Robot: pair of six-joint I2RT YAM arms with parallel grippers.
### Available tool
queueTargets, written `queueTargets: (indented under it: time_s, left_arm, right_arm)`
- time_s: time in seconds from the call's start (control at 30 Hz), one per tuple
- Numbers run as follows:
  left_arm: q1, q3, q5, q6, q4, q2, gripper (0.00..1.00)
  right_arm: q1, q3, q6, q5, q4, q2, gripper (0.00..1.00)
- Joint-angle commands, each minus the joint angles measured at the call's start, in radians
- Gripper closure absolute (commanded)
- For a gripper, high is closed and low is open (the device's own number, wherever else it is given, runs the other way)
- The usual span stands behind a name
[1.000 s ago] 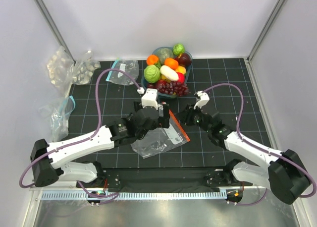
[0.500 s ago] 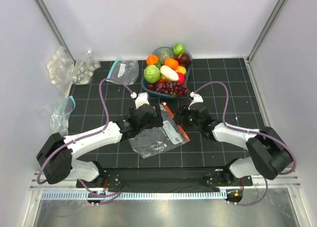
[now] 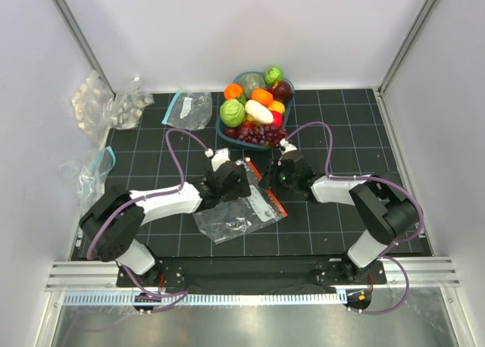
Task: Place the food in the zip-top bag and seal the zipper
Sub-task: Pick up the zipper food storage bag at the center of the board.
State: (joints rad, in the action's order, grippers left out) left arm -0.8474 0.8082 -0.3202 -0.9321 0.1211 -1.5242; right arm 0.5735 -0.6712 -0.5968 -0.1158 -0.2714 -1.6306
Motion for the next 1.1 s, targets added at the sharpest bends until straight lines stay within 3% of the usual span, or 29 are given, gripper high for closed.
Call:
queueTargets:
  time_s: [0.0,0.2,0.3,0.47,0.73,0.93,1.07]
  left_arm:
    - [0.005,-0.007,0.020,-0.049,-0.087,-0.054,0.18]
    - [0.016,0.037,0.102,-0.043,-0.100,-0.160,0.27]
    - [0.016,0.026,0.078,-0.033,-0.100,-0.125,0.28]
    - [0.016,-0.003,0.029,0.004,-0.095,-0.019,0.24]
    - [0.015,0.005,-0.002,0.058,-0.046,0.103,0.01]
    - [0.015,-0.006,0.001,0.082,-0.023,0.194,0.00]
    - [0.016,-0.032,-0.038,0.099,-0.012,0.336,0.00]
  right_arm:
    - [0.000,-0.016,-0.006,-0.047,-0.022,0.018,0.57]
    - [0.002,-0.004,-0.001,-0.076,-0.034,0.043,0.78]
    - [0.020,-0.004,0.018,-0.079,-0.037,0.067,0.98]
    - [0.072,-0.005,0.066,-0.025,-0.015,0.142,0.99]
    - [0.179,0.024,0.156,0.094,-0.011,0.278,0.99]
    - [0.253,0.025,0.209,0.202,0.000,0.325,0.99]
    - [0.299,0.012,0.239,0.289,0.026,0.334,0.99]
